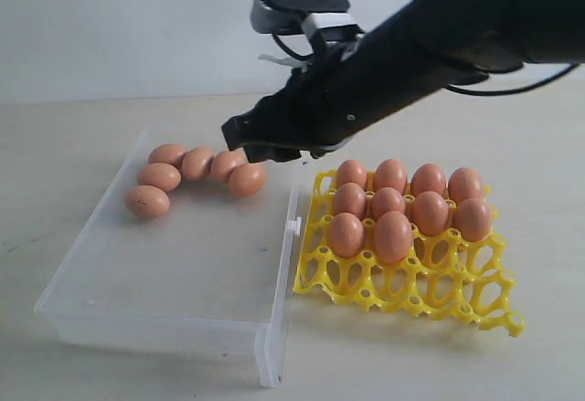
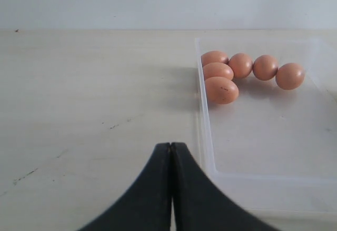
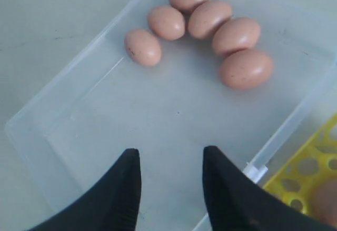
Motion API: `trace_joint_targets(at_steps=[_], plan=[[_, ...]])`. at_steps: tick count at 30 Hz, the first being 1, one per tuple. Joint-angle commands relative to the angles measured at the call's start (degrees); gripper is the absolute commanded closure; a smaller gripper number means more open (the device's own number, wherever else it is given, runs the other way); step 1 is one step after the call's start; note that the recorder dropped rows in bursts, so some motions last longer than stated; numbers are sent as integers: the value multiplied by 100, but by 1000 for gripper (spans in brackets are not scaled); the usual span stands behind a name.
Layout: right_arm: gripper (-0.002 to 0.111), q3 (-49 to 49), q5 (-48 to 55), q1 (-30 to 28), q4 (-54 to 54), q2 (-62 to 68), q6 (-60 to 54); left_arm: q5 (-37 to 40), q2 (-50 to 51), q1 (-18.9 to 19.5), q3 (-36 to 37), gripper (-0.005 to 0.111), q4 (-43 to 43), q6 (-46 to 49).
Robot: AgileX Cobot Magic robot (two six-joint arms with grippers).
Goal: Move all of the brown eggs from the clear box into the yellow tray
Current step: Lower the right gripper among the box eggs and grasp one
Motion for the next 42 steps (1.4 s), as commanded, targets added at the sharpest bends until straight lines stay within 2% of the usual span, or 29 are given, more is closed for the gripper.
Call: trace_joint_targets(at_steps=[1,7,14,23,30,42], plan=[[63,-1189,928,8,-828,1004,291,-22,-32,6,-23,107,-14,12],[56,-2764,1707,8,-1561,2307,1172,-22,-32,6,-23,107,-14,12],[55,-3675,1603,8,-1675,3140,2057,-22,-32,6,-23,107,-14,12],[55,-3735,1202,-206,-1762,3293,3394,-22,-32,6,-23,107,-14,12],[49,-3735,1190,-320,-1355,3438,3444,-22,-32,6,-23,107,-14,12],[49,-3735,1077,-320,-963,3871,3444,-22,-32,6,-23,107,-14,12]])
